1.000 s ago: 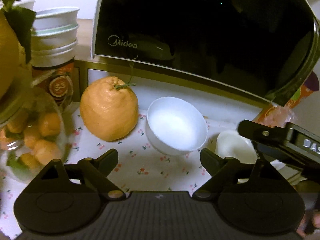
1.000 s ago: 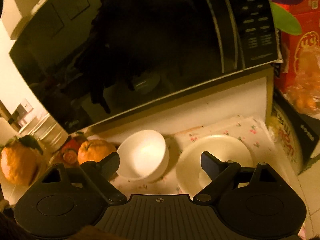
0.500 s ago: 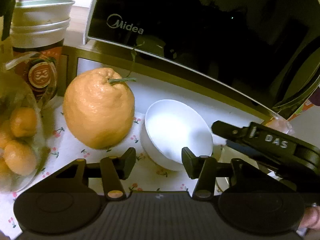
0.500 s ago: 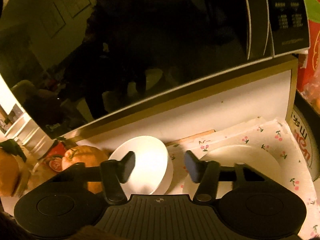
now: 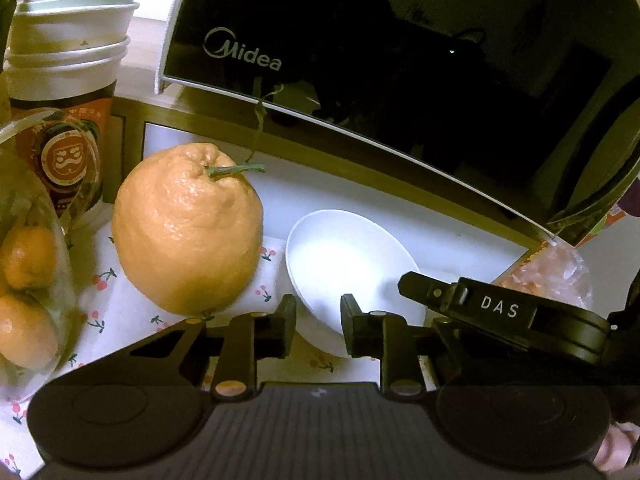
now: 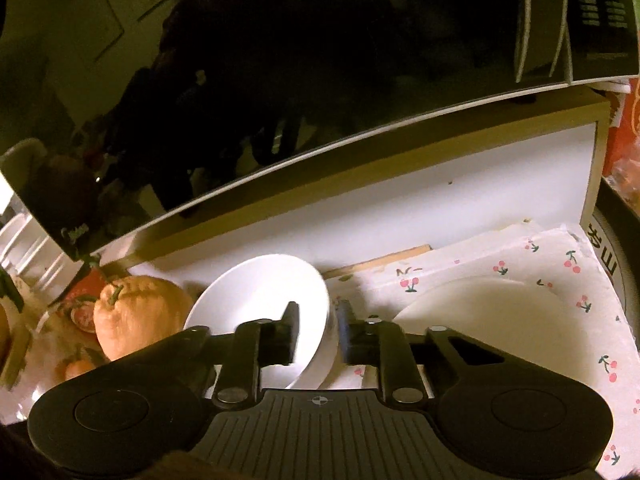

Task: Organize plates and bowls
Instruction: 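Close both grippers on the rim of the white bowl, then lift the white bowl and carry it toward the plate stack, then lower the white bowl onto the cloth beside the plates and open both grippers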

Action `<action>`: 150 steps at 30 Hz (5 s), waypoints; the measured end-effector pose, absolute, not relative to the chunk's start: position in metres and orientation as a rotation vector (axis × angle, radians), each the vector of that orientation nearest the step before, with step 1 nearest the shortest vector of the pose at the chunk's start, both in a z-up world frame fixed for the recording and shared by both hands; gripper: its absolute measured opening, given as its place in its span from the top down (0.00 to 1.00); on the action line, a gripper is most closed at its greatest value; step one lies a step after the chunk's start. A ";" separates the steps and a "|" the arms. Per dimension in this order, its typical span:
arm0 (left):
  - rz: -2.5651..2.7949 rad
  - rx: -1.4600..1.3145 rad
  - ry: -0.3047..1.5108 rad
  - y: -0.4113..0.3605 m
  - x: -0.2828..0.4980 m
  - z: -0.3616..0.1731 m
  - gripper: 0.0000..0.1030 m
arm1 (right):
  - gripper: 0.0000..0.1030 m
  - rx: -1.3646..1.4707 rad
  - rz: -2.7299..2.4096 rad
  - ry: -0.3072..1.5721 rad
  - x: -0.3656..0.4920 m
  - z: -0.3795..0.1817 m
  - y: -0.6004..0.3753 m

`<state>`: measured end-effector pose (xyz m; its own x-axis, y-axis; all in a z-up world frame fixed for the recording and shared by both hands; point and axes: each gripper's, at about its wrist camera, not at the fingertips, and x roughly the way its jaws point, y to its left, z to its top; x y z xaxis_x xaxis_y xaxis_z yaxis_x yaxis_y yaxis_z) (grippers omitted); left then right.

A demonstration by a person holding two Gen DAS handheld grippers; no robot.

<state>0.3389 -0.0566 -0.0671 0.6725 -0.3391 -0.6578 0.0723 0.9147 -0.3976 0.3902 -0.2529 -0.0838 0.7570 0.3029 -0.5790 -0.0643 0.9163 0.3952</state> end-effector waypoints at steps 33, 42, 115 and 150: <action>-0.266 -0.355 0.787 -0.046 0.269 -0.002 0.82 | 0.87 0.354 0.196 0.628 0.297 -0.008 -0.251; -0.299 -0.398 0.823 -0.041 0.229 0.003 0.82 | 0.87 0.368 0.198 0.630 0.250 -0.002 -0.255; -0.622 -0.210 1.053 -0.113 0.100 -0.054 0.81 | 0.83 0.503 0.033 1.012 0.096 -0.089 -0.355; -0.596 -0.119 0.948 -0.113 0.100 -0.021 0.01 | 0.19 0.774 0.049 0.920 0.102 -0.083 -0.379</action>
<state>0.0999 -0.1134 -0.0211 0.4366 -0.5290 -0.7277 0.4273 0.8337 -0.3497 0.1021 -0.3785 -0.0827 0.6246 0.3533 -0.6964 0.2767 0.7338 0.6204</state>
